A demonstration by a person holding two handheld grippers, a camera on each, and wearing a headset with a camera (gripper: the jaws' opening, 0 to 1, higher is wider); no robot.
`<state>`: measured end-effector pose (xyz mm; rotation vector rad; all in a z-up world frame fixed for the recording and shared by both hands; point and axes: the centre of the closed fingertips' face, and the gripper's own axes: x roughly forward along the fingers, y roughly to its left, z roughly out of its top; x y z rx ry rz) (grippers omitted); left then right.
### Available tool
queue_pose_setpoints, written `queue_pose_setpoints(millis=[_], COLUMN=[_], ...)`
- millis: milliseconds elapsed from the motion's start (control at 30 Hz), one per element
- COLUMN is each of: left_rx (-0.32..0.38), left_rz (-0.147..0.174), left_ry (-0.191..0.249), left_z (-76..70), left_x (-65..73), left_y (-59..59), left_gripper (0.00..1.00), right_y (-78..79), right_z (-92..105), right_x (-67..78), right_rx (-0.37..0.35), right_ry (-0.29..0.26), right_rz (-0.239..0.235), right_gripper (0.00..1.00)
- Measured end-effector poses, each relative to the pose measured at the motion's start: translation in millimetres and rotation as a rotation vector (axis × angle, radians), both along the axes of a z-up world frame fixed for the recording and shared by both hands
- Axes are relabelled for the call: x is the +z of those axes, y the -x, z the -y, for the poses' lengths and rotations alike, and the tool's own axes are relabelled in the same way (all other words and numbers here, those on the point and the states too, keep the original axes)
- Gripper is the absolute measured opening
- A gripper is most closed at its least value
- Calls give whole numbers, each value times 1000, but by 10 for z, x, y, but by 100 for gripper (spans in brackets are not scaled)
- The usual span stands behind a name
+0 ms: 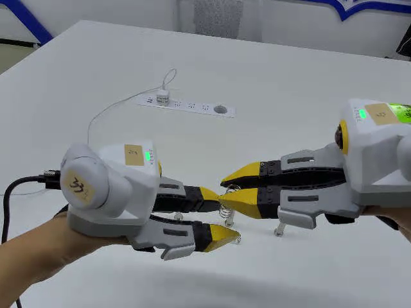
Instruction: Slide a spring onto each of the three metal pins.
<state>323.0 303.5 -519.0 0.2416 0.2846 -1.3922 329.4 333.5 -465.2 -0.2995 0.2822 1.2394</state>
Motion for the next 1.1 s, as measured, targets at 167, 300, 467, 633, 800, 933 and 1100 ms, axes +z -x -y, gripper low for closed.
queue_pose_setpoints(millis=[167,300,467,633,800,933,1100], left_rx=[42,67,93,138,160,186,218], left_rz=[-2,6,3,8,10,13,7], left_ry=[-4,-17,-29,-39,-39,-56,-74], left_z=[-61,-130,-223,-330,-424,-523,-615], left_x=[-2,-13,-28,-30,-17,-50,-91], left_y=[-86,-147,-206,-291,-334,-381,-421], left_gripper=[43,50,54,66,72,82,90], right_y=[-139,-277,-411,-510,-575,-623,-662], right_z=[150,311,488,657,798,917,1045], right_x=[22,0,-46,-134,-211,-291,-402], right_rx=[-60,-127,-198,-258,-312,-353,-395], right_ry=[-7,4,14,27,30,44,56], right_rz=[10,21,24,13,4,-3,-18], right_gripper=[10,10,11,11,11,11,11])
